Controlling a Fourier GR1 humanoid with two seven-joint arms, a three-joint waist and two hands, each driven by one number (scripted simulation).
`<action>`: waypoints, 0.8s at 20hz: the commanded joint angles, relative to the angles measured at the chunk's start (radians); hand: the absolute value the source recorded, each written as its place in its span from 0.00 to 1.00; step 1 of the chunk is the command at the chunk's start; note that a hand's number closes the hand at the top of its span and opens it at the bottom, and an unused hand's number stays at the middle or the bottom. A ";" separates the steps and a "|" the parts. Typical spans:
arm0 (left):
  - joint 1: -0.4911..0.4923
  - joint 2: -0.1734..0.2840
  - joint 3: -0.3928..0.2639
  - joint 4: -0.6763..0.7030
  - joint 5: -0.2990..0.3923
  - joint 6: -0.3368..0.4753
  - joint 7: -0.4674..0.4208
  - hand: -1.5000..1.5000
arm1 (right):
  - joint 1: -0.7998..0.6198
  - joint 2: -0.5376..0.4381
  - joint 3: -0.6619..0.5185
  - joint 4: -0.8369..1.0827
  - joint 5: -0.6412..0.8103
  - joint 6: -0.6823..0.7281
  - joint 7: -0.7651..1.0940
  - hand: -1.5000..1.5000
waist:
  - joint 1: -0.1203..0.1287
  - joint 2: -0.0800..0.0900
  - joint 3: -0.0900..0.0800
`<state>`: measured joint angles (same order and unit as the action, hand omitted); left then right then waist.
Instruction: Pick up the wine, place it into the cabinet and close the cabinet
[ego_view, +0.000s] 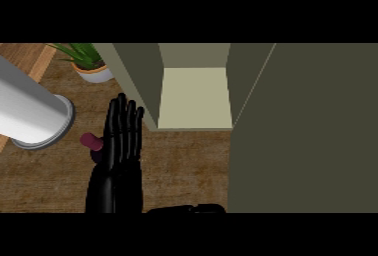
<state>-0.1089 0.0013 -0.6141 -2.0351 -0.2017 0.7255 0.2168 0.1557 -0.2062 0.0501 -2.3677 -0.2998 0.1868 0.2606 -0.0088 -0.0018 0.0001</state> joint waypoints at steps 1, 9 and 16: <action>-0.101 -0.001 -0.030 -0.048 -0.108 0.069 0.181 0.00 | -0.016 -0.025 -0.042 -0.103 -0.094 -0.017 0.129 0.00 | 0.005 -0.001 0.001; -0.129 -0.001 -0.061 -0.084 -0.211 0.135 0.290 0.00 | -0.120 0.007 -0.017 -0.058 -0.020 -0.055 0.171 0.00 | 0.010 0.000 0.000; -0.113 -0.001 -0.061 -0.130 -0.308 0.165 0.394 0.00 | -0.076 0.020 0.007 -0.163 0.000 -0.081 0.229 0.00 | 0.006 -0.001 0.000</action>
<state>-0.2070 0.0018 -0.6850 -2.1366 -0.4501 0.8680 0.5180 0.0562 -0.1889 0.0523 -2.3908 -0.2957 0.1344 0.4112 -0.0019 -0.0027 0.0002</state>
